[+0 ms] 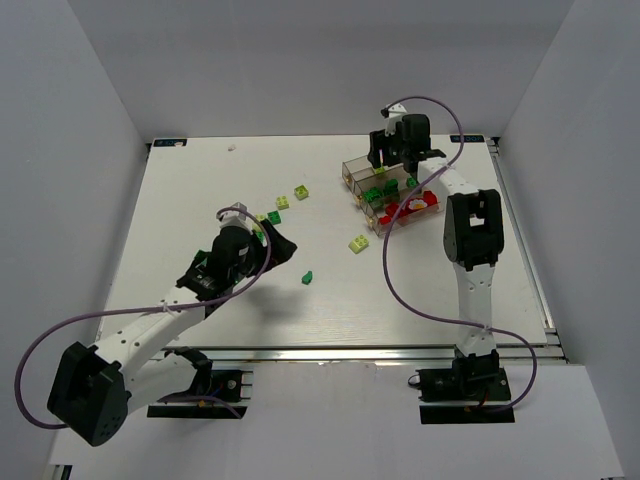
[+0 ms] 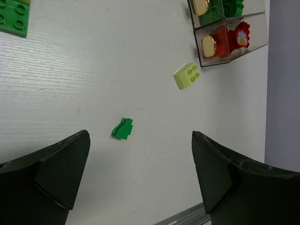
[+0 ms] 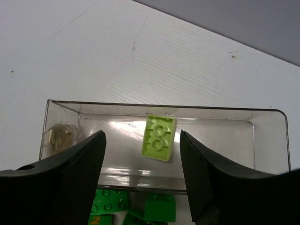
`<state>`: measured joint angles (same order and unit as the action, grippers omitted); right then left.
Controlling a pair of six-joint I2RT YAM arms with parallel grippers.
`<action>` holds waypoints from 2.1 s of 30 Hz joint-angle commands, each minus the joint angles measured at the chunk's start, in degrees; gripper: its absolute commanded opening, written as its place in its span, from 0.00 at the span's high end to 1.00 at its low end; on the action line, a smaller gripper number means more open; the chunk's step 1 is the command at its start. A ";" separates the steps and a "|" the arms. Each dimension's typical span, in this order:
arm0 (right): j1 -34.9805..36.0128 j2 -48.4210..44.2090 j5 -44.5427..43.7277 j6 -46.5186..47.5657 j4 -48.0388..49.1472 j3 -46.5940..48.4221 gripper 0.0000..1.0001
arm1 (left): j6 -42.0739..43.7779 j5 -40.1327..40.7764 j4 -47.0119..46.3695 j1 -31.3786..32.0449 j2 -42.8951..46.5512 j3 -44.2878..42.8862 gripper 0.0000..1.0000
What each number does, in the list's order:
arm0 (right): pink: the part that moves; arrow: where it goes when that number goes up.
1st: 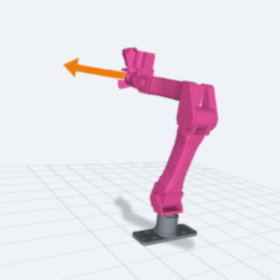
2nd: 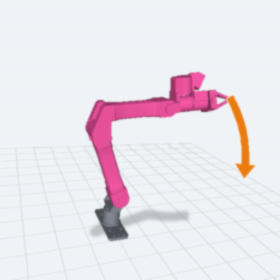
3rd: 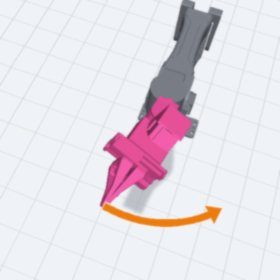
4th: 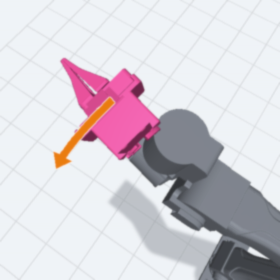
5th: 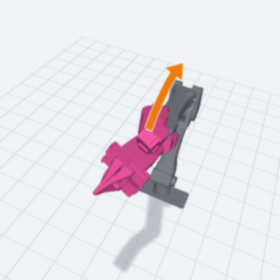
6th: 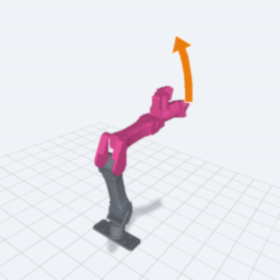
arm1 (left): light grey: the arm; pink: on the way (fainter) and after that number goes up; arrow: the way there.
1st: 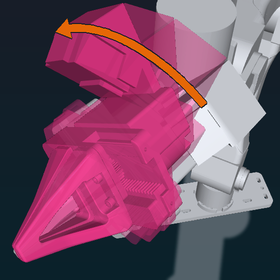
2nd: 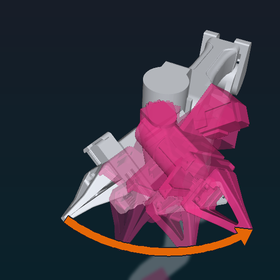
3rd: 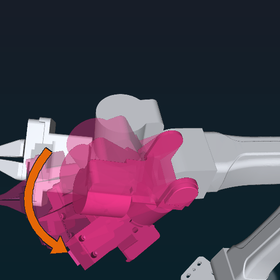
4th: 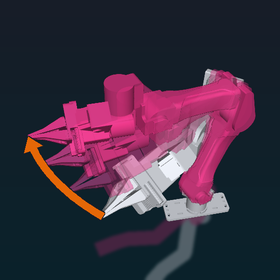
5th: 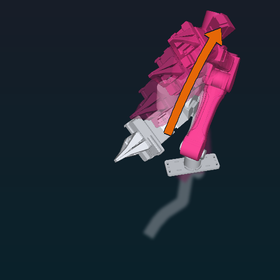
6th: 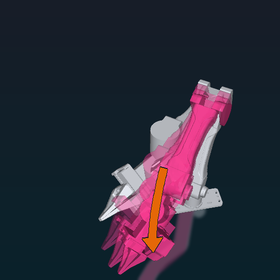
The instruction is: Sort the legos into containers by color
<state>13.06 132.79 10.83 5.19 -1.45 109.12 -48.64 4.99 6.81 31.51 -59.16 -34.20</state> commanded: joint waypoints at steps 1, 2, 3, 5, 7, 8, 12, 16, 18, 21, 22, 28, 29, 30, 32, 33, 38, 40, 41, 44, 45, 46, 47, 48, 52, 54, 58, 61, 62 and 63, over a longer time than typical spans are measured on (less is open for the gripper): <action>-1.10 -2.17 3.56 0.96 1.55 2.85 0.30 | 2.40 -2.62 -3.38 0.75 -2.09 -2.01 0.02; -1.45 -2.97 5.85 2.01 -0.81 2.85 0.30 | 2.93 -2.80 -3.55 1.18 -2.89 -2.62 0.02; -1.81 -4.02 8.65 3.67 -2.31 2.85 0.30 | 4.33 -2.97 -3.99 1.62 -3.85 -3.24 0.02; -2.60 -8.15 21.16 8.40 -6.43 0.94 0.31 | 6.18 -3.32 -4.61 2.85 -7.18 -5.61 0.04; -4.18 -14.27 31.65 9.57 -7.25 -2.49 0.37 | 9.43 -3.67 -5.83 3.91 -9.74 -7.28 0.12; -4.88 -16.40 33.97 9.75 -6.38 -4.86 0.40 | 10.57 -3.76 -6.19 5.13 -12.62 -9.12 0.13; -6.29 -28.27 40.66 11.32 -3.39 -21.44 0.59 | 19.61 -3.59 -6.11 8.74 -20.88 -15.54 0.21; -7.61 -40.47 45.33 17.47 -5.13 -32.20 0.59 | 28.06 -4.91 -2.95 11.47 -30.03 -24.32 0.21; -8.22 -45.57 45.16 20.46 -7.50 -36.32 0.47 | 32.11 -4.91 -0.15 12.00 -35.38 -30.21 0.20; -9.80 -51.64 44.72 20.65 -7.95 -41.77 0.41 | 35.36 -4.91 3.81 12.17 -42.67 -38.36 0.18; -10.50 -52.71 44.98 20.74 -8.39 -42.58 0.40 | 36.15 -4.91 5.13 12.26 -44.54 -40.58 0.18; -12.36 -54.13 46.04 19.95 -12.97 -42.41 0.40 | 41.17 -6.32 12.17 13.05 -56.22 -52.98 0.17; -12.44 -54.22 46.04 19.34 -12.61 -42.24 0.40 | 41.78 -6.23 12.70 13.05 -57.29 -53.69 0.17; -14.18 -54.13 46.38 18.72 -12.35 -41.97 0.40 | 41.96 -6.22 12.88 13.05 -57.30 -55.17 0.17; -15.17 -53.87 46.65 16.35 -10.77 -41.36 0.40 | 42.22 -6.40 12.62 13.14 -60.28 -56.24 0.17; -15.52 -53.78 46.82 15.56 -10.24 -41.27 0.40 | 42.23 -6.57 12.35 13.40 -60.72 -56.68 0.18; -17.89 -52.73 47.44 10.64 -5.94 -41.18 0.40 | 43.63 -5.79 13.31 14.81 -64.76 -60.98 0.18; -18.24 -52.55 47.70 9.49 -5.23 -41.18 0.40 | 43.98 -5.61 14.28 15.16 -65.91 -62.91 0.18; -18.42 -52.55 47.71 9.14 -4.97 -41.27 0.40 | 44.33 -3.96 14.72 15.34 -66.35 -63.27 0.18; -18.95 -52.63 47.71 8.43 -4.17 -41.79 0.40 | 44.86 -2.71 14.99 15.78 -67.49 -63.54 0.20; -19.12 -52.72 47.71 8.35 -4.17 -41.97 0.39 | 44.95 -2.10 15.16 15.95 -67.93 -63.63 0.21; -19.30 -52.72 47.79 8.34 -4.17 -41.97 0.40 | 44.95 -1.75 15.25 16.04 -68.11 -63.71 0.22; -19.47 -52.72 47.79 8.34 -4.08 -42.15 0.40 | 45.04 -1.31 15.69 16.04 -68.28 -63.89 0.26; -19.56 -52.72 47.79 8.34 -4.08 -42.24 0.40 | 45.13 -0.87 15.87 16.22 -68.55 -64.06 0.26; -20.18 -52.55 48.14 7.91 -4.00 -42.59 0.40 | 45.21 0.54 15.96 16.48 -68.90 -64.15 0.32; -20.35 -52.46 48.23 7.90 -3.73 -42.76 0.40 | 44.87 0.81 15.78 16.57 -68.81 -64.16 0.37; -20.53 -52.46 48.32 7.90 -3.82 -42.85 0.40 | 44.16 1.16 15.52 16.48 -68.37 -64.24 0.57; -20.62 -52.63 48.15 7.99 -3.82 -43.11 0.40 | 42.93 1.51 15.60 16.66 -67.32 -63.81 0.75; -20.71 -52.72 48.06 8.34 -4.26 -43.20 0.41 | 42.15 1.94 15.08 16.57 -65.93 -63.11 0.79; -20.79 -52.72 47.88 8.52 -4.43 -43.29 0.41 | 41.79 1.95 14.64 16.57 -64.96 -62.40 0.82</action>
<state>-7.16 80.36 57.63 13.67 -7.09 66.57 -5.21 5.85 21.43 47.86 -128.77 -97.08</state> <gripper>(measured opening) 0.594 0.464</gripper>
